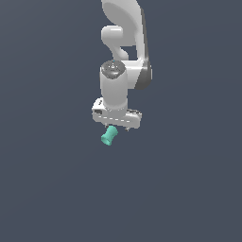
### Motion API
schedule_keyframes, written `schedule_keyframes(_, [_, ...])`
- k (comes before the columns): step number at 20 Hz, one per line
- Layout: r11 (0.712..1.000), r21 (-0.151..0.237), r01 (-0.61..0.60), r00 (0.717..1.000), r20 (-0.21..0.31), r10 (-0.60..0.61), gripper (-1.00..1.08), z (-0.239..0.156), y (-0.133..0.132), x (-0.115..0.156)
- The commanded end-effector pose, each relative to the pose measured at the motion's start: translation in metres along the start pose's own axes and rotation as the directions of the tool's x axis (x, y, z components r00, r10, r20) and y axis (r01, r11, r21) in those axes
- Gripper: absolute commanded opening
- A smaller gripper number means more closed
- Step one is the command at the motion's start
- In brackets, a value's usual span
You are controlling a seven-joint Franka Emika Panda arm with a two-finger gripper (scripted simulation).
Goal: Pick up the object and move it to a goal position.
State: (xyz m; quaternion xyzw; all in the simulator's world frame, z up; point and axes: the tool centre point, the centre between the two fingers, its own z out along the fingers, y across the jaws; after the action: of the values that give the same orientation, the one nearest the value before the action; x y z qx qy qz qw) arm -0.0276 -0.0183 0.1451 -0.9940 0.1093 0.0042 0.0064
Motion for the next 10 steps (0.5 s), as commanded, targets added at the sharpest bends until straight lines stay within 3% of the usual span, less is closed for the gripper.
schedule_keyframes(1, [0.997, -0.002, -0.074, 0.997, -0.003, 0.074, 1.00, 0.012, 0.015, -0.003])
schedule_keyframes(10, [0.975, -0.009, -0.220, 0.975, -0.012, 0.220, 1.00, 0.036, 0.046, -0.010])
